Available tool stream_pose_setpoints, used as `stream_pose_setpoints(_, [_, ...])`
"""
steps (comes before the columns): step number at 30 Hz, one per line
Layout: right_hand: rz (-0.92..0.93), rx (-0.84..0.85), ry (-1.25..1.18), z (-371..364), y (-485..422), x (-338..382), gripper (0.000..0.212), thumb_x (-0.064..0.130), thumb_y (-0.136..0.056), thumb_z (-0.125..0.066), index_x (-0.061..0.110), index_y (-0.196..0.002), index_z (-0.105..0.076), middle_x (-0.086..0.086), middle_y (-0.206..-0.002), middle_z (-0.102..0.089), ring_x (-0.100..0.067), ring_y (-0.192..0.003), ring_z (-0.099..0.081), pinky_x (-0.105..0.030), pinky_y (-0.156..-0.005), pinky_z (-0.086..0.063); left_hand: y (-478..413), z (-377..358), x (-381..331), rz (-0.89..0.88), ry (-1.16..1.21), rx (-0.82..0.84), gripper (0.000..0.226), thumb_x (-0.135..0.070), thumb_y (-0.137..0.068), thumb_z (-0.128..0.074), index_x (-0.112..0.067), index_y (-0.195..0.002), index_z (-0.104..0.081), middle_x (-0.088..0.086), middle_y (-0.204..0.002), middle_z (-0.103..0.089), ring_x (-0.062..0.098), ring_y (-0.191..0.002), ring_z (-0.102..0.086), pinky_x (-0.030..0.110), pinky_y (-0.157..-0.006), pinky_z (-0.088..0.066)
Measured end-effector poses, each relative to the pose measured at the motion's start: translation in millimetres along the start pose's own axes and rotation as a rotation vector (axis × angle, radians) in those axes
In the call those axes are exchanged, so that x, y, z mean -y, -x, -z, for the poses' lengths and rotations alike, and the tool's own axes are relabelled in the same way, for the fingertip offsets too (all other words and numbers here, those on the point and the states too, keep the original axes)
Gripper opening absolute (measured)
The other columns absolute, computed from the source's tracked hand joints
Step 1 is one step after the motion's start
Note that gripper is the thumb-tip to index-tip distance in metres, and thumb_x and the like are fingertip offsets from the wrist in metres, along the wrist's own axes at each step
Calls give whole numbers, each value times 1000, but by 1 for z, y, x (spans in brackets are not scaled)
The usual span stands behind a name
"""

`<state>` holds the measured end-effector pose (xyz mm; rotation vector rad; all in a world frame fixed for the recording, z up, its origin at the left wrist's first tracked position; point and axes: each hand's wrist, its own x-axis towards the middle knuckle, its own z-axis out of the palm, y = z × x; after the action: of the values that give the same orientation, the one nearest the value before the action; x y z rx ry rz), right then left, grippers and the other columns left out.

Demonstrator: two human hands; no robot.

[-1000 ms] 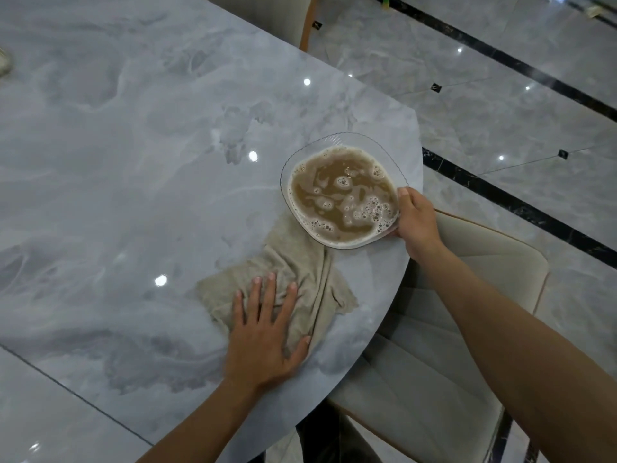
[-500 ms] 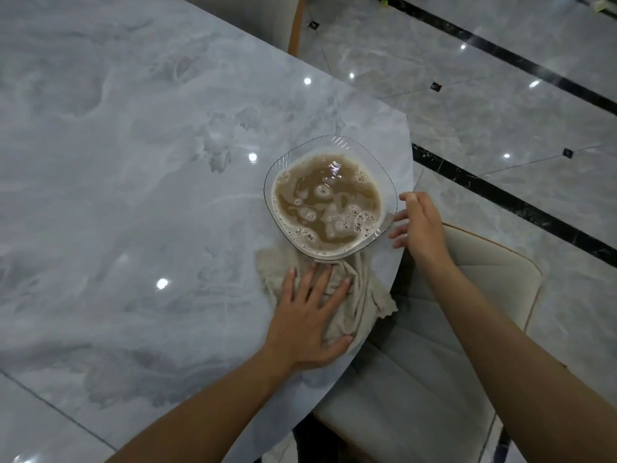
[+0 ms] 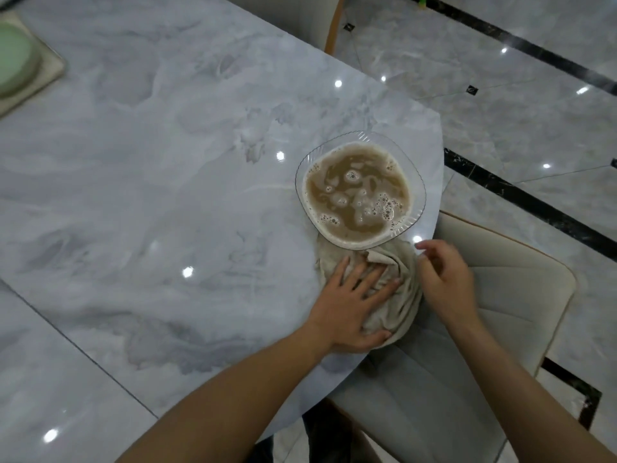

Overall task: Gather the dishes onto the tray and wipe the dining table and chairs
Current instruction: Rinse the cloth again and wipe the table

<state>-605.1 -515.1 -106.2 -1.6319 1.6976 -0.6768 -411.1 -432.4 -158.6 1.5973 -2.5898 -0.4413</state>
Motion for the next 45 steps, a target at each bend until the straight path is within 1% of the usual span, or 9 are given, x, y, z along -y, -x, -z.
stream_pose_setpoints(2, [95,39,99,-8,15,2,20,5,-96,-62,14,-113,-69,-1,-102,-59,-15,-85,-59,-36,-79,-52,16,-2,2,-25,-7,-7,92,-74,-93,-45,-28,-167,-17,9,-174,-14,33,-162,-5,61,-127,-7])
stream_pose_setpoints(5, [286,132,254,-25,41,5,31,11,-91,-56,9,-119,-69,-4,-114,-57,-24,-104,-56,-32,-92,-46,47,-3,10,14,6,-18,92,-75,-93,-46,-28,-167,-18,7,-175,-11,31,-162,-3,60,-127,-12])
stream_pose_setpoints(8, [423,259,360,-52,66,4,49,19,-89,-54,8,-137,-62,-12,-138,-54,-31,-127,-53,-45,-106,-47,79,-1,20,85,12,-8,94,-76,-94,-44,-26,-168,-14,5,-176,-7,29,-162,-1,60,-127,-12])
stream_pose_setpoints(11, [412,356,432,-88,89,8,63,29,-95,-54,11,-155,-43,-11,-162,-35,-31,-150,-34,-49,-120,-35,109,3,32,151,38,-28,94,-74,-96,-44,-23,-168,-12,3,-176,-7,27,-162,-2,60,-126,-13])
stream_pose_setpoints(13, [458,352,471,-112,103,15,65,34,-100,-47,12,-160,-33,-11,-169,-25,-28,-156,-21,-49,-125,-27,133,4,42,215,52,-40,89,-69,-99,-43,-21,-168,-12,4,-176,-7,26,-162,-3,60,-126,-16])
stream_pose_setpoints(19, [556,345,577,-164,124,50,70,46,-104,-40,14,-164,-21,-10,-172,-11,-26,-159,-8,-47,-128,-14,204,0,71,446,68,-114,84,-62,-100,-42,-16,-167,-19,9,-175,-9,31,-162,-6,58,-128,-12])
stream_pose_setpoints(23, [619,370,646,-202,134,81,75,48,-102,-43,19,-165,-15,-7,-173,-6,-24,-160,-5,-51,-127,-17,244,3,90,539,71,-137,85,-62,-99,-44,-18,-167,-17,8,-175,-7,32,-162,-3,63,-126,-13])
stream_pose_setpoints(39, [910,504,660,-365,166,206,76,57,-104,-38,22,-166,-10,-5,-173,-4,-24,-160,0,-51,-128,-12,390,13,181,908,31,-232,83,-63,-101,-39,-20,-168,-15,6,-176,-7,28,-162,0,66,-124,-10])
stream_pose_setpoints(45, [1042,549,595,-411,206,235,75,54,-102,-42,19,-164,-19,-8,-172,-13,-27,-159,-10,-52,-126,-17,451,7,181,1060,24,-241,84,-65,-100,-34,-19,-168,-14,8,-176,-6,31,-162,-2,65,-126,-6])
